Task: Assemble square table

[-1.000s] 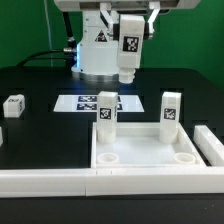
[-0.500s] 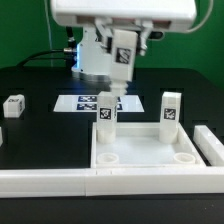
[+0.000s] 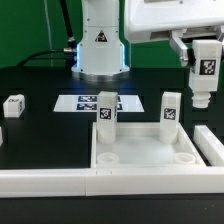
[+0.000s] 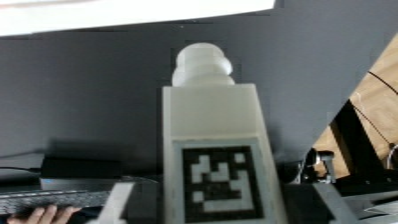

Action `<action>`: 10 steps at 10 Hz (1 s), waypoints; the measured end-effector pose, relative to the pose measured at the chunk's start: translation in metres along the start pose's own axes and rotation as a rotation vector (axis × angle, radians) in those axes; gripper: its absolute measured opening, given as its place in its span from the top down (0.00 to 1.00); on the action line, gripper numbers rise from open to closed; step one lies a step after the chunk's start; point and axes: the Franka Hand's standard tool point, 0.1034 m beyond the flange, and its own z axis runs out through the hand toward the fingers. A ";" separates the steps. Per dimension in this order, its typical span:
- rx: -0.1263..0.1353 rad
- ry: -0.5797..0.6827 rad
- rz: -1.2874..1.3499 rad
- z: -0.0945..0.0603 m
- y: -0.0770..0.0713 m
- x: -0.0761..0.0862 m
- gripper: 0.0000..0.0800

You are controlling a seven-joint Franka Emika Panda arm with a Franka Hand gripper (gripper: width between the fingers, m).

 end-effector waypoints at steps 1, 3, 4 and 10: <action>0.001 -0.001 -0.001 0.000 -0.001 0.000 0.64; 0.000 -0.001 -0.001 0.000 -0.001 -0.001 0.64; -0.005 0.005 -0.015 0.001 0.004 -0.001 0.64; -0.042 -0.066 -0.029 0.044 0.028 -0.046 0.64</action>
Offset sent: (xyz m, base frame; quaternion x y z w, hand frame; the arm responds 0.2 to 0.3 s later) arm 0.0000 0.0000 0.0000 0.0000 0.0000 0.0000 1.0000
